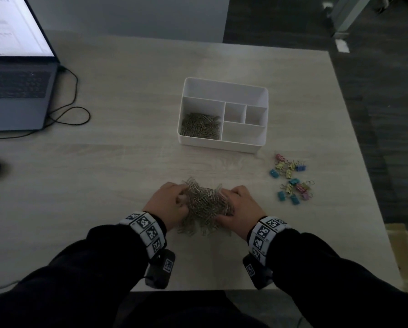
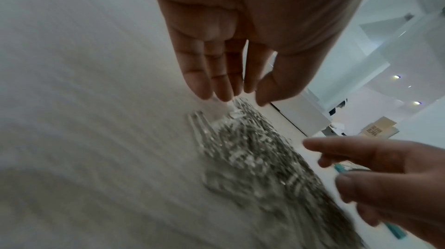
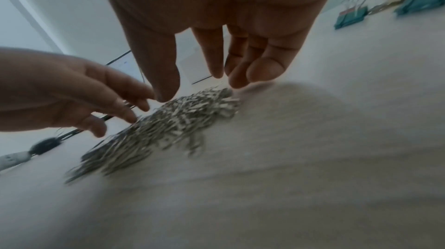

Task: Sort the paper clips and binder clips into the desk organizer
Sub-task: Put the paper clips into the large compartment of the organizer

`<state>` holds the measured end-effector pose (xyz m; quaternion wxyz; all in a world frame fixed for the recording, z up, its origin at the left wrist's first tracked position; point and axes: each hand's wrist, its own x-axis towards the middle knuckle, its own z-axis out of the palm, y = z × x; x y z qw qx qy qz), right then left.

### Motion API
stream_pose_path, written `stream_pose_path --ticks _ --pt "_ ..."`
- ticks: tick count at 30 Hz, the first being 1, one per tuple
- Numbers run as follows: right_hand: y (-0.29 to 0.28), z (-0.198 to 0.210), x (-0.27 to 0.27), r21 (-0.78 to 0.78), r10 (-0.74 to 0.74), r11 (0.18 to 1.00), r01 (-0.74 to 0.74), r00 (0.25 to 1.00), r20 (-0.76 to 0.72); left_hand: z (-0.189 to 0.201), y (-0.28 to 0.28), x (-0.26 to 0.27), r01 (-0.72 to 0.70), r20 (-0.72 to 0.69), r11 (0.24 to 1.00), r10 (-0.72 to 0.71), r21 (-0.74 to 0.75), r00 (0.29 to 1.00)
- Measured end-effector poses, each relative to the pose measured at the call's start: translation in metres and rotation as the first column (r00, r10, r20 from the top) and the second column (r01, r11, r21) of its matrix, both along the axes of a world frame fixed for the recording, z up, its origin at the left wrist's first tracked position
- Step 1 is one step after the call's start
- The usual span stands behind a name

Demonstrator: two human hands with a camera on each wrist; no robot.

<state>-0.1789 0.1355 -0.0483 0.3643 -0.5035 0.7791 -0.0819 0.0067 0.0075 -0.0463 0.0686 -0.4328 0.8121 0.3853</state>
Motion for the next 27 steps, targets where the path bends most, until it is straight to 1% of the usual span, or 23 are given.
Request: stream_pose_path --ticks 2,3,5,8,10,12,15,19,22,24,27 --pt "0.001 0.002 -0.01 0.026 -0.042 0.999 0.043 0.998 -0.043 0.001 -0.009 0.011 -0.049 0.033 0.998 0.05 -0.034 0.998" --pt "0.002 0.003 -0.015 0.052 -0.06 0.997 0.063 0.996 -0.059 0.0 -0.014 0.016 -0.043 0.095 0.997 0.049 -0.066 0.994" --pt "0.004 0.004 -0.021 0.109 -0.052 0.992 0.06 0.996 -0.079 0.002 -0.02 0.021 0.02 0.237 0.995 0.005 -0.101 0.972" --pt "0.003 0.002 -0.018 0.159 0.054 0.987 -0.038 0.994 -0.099 0.008 -0.019 0.017 0.118 0.318 0.99 -0.086 -0.082 0.944" --pt "0.001 0.0 -0.011 0.159 0.12 0.982 -0.102 0.987 -0.11 0.009 -0.014 0.011 0.216 0.348 0.972 -0.171 -0.095 0.922" --pt "-0.002 -0.003 -0.002 0.149 0.154 0.979 -0.136 0.981 -0.116 0.005 -0.009 0.004 0.28 0.367 0.954 -0.223 -0.109 0.903" --pt "-0.009 -0.006 0.01 0.111 0.175 0.98 -0.163 0.979 -0.107 0.002 -0.003 -0.005 0.307 0.329 0.945 -0.256 -0.115 0.909" --pt "-0.017 -0.007 0.018 0.025 0.156 0.988 -0.154 0.986 -0.054 0.0 0.0 -0.012 0.257 0.193 0.963 -0.237 -0.085 0.952" --pt "-0.022 -0.007 0.017 -0.001 0.162 0.987 -0.162 0.985 -0.061 -0.003 -0.003 -0.015 0.272 0.134 0.959 -0.259 -0.085 0.956" --pt "-0.026 -0.006 0.017 -0.004 0.16 0.987 -0.16 0.986 -0.052 -0.004 -0.006 -0.017 0.28 0.116 0.957 -0.27 -0.072 0.956" --pt "-0.032 -0.004 0.015 0.007 0.156 0.988 -0.156 0.987 -0.03 -0.004 -0.009 -0.022 0.285 0.125 0.957 -0.277 -0.048 0.953"
